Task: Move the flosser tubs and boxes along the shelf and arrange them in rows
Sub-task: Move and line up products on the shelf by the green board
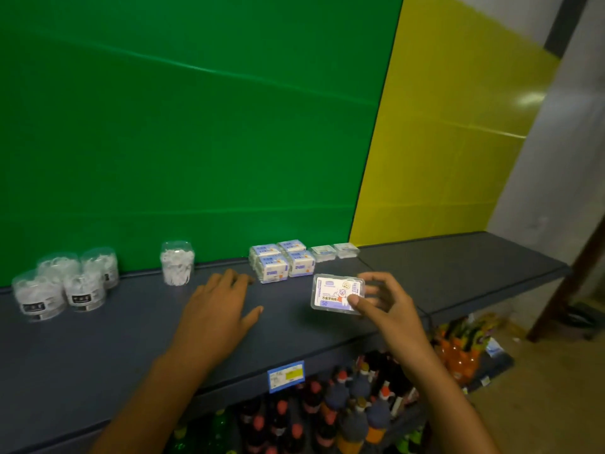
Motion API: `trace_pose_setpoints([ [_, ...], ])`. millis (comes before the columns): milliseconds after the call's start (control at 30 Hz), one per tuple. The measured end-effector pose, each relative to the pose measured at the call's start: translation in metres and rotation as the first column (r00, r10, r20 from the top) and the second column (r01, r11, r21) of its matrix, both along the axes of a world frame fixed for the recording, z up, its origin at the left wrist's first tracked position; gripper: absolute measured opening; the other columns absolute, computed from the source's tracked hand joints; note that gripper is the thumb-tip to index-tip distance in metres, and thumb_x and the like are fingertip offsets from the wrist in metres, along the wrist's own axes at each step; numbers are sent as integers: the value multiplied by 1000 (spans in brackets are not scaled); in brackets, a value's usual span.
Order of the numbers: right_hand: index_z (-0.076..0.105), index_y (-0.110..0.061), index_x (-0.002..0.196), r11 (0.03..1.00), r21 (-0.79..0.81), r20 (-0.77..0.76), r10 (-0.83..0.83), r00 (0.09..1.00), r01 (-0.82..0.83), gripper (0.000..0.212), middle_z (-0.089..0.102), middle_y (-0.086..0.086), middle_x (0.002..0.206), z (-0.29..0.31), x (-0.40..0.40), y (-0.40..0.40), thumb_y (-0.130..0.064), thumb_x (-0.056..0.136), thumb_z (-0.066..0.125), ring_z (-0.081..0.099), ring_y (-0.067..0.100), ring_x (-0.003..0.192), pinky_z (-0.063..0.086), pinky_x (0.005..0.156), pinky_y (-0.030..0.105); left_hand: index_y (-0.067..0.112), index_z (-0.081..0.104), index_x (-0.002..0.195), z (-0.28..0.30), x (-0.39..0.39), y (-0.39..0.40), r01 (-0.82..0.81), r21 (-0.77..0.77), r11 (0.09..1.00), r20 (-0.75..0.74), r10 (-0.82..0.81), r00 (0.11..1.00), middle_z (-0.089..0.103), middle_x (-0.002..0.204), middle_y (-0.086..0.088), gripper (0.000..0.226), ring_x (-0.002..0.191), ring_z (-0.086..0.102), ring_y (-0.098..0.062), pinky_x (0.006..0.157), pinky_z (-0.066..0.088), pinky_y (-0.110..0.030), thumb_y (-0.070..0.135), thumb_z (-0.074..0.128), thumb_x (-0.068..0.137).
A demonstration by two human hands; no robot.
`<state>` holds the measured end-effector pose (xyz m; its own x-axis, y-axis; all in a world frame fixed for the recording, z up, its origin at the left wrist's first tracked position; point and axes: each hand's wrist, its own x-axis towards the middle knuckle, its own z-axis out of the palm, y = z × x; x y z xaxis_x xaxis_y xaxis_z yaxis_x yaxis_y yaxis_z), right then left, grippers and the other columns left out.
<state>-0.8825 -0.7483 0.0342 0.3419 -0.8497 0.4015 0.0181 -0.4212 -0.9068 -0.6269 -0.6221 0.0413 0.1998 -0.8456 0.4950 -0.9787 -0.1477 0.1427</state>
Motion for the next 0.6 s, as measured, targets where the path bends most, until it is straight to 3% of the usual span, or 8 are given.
trace_pose_setpoints([
  [133,64,-22,108,999,4,-5,-43,999,43,31,71,5,105,3,-35,-17,-13,81,77,69,27,94,60,76,42,22,47,133,7,-30,-26,26,-9,1000,-8,-26,1000,53,129,-2,51,117,49,-23,93,44,-38,52,51,91],
  [500,64,-20,107,998,-14,-45,-68,997,67,28,70,3,101,6,-70,-111,-10,83,75,68,19,90,57,67,29,22,54,126,5,-57,-140,79,-44,996,-44,-81,996,58,121,-3,45,110,53,-27,85,47,-41,44,60,87],
  [600,64,-21,110,1000,-21,-116,-15,993,13,29,67,4,105,19,-66,-148,-10,85,73,66,19,91,58,66,28,23,52,128,5,-53,-176,59,-43,997,-68,-62,996,55,124,-2,47,113,51,-25,88,45,-40,46,58,88],
])
